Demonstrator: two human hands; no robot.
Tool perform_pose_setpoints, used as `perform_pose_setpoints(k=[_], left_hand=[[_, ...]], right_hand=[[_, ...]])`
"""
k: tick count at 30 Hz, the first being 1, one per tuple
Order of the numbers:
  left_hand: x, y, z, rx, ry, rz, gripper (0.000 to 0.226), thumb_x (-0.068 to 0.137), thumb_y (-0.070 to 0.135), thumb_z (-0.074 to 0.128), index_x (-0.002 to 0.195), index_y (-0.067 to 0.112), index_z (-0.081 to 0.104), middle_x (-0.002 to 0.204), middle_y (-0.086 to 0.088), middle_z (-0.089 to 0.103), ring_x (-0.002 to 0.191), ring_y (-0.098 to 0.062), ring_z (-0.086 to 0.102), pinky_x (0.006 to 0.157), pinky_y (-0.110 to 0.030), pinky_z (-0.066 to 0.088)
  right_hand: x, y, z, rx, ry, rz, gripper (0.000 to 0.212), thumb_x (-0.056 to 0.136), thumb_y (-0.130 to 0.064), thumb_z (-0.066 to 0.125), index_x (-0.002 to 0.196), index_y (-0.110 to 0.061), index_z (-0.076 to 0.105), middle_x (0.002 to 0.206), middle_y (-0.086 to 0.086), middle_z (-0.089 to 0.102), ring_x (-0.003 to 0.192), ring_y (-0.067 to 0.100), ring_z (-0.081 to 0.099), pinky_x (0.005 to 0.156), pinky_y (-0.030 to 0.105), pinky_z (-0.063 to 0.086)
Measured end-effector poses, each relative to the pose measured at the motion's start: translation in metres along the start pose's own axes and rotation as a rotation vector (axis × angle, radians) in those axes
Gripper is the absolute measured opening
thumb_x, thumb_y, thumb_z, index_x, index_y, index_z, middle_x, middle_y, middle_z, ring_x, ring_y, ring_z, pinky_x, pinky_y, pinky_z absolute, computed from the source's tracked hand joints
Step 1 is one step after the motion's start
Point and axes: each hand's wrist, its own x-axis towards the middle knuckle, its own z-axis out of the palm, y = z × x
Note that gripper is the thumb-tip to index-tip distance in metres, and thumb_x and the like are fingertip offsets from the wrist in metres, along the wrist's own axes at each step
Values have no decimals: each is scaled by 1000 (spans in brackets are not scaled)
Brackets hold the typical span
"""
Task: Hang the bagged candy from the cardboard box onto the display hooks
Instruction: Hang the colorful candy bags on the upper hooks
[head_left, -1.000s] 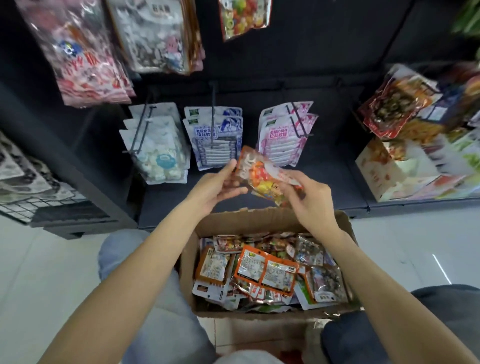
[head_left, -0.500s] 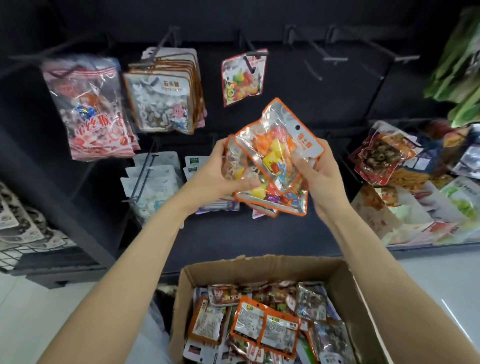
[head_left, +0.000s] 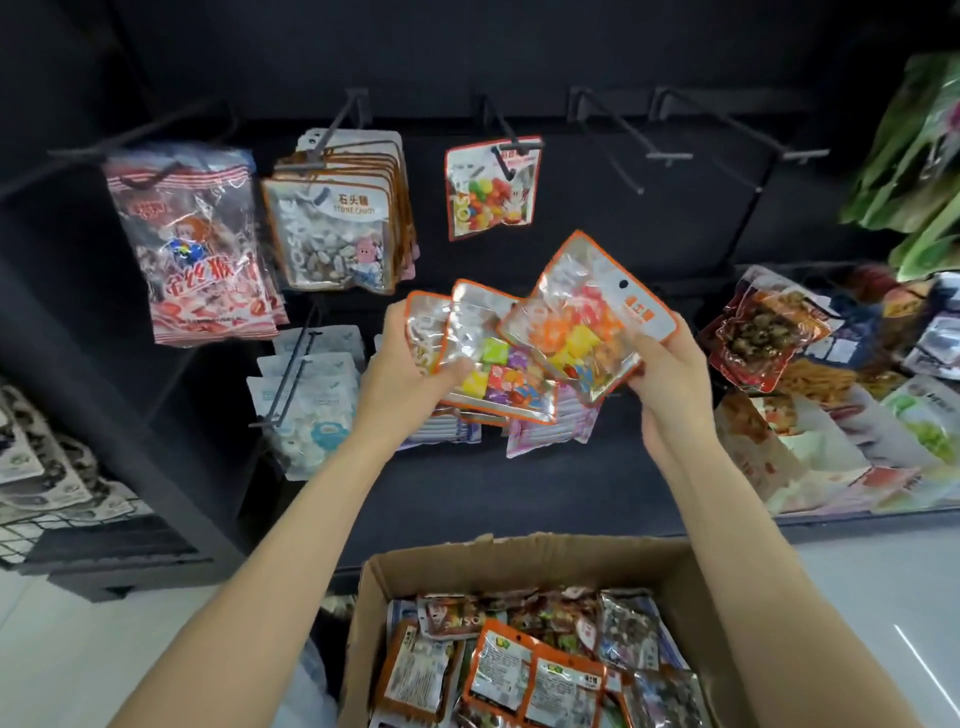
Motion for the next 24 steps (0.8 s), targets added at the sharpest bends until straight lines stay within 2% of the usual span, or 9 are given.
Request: perform_pose_setpoints(k=[2, 5, 8, 11, 13, 17, 19, 22, 24], left_hand=[[0, 8, -1, 99, 137, 45, 65, 81, 26, 73, 132, 33, 33, 101, 18, 57, 97, -14, 59, 83, -33, 45], [0, 31, 2, 332, 259, 225, 61, 87, 28, 67, 135, 28, 31, 96, 13, 57, 81, -12, 55, 73, -30, 39], [7, 54, 8, 381, 297, 322, 60, 86, 28, 68, 134, 25, 33, 86, 14, 55, 72, -13, 53, 71, -30, 39], [15, 71, 12, 186, 259, 304, 63, 81, 26, 74, 131, 19, 36, 89, 23, 54, 79, -2, 58, 77, -26, 44], [14, 75, 12, 28, 203, 281, 65, 79, 19, 76, 131, 17, 38, 100, 20, 58, 92, 5, 59, 89, -22, 46], [12, 66, -3, -234, 92, 232, 70, 67, 26, 82, 126, 26, 45, 125, 1, 60, 117, -17, 57, 102, -47, 43], [13, 63, -12, -230, 35, 190, 82, 63, 33, 84, 133, 26, 43, 130, -1, 58, 121, -22, 55, 103, -53, 41], [17, 61, -11, -110, -4, 167, 58, 70, 18, 81, 113, 41, 49, 114, 5, 65, 107, -16, 63, 98, -50, 46], [21, 61, -2, 43, 8, 173, 54, 73, 17, 80, 104, 46, 46, 102, 13, 65, 97, -12, 65, 93, -46, 49]], right_hand=[[5, -9, -18, -15, 84, -11, 21, 95, -5, 47, 96, -22, 60, 89, -8, 67, 80, 2, 65, 64, 18, 48], [12, -19, -40, -111, 231, -185, 25, 93, -1, 47, 109, -20, 48, 88, -13, 55, 77, -2, 57, 60, 9, 43], [24, -30, -51, -352, 275, -380, 28, 94, -2, 47, 116, -19, 43, 73, -14, 46, 54, -3, 44, 55, 7, 36], [52, -43, -49, -565, 256, -426, 7, 97, -11, 45, 100, -17, 46, 64, -11, 44, 52, -8, 44, 53, 17, 33], [68, -48, -42, -567, 224, -442, 5, 97, -13, 44, 93, -16, 45, 62, -10, 43, 51, -6, 43, 55, 16, 33], [92, -58, -24, -585, 182, -554, 7, 97, -14, 45, 91, -15, 47, 61, -12, 45, 51, 3, 41, 53, 18, 32], [100, -58, -14, -624, 159, -571, 7, 97, -14, 46, 99, -12, 53, 62, -10, 48, 53, 5, 44, 53, 17, 33], [110, -51, -4, -602, 153, -524, 15, 97, -15, 49, 110, -10, 52, 71, -3, 56, 57, 11, 50, 54, 21, 38], [116, -47, -5, -551, 179, -449, 16, 96, -14, 50, 112, -11, 49, 74, -5, 56, 57, 8, 50, 51, 15, 37]])
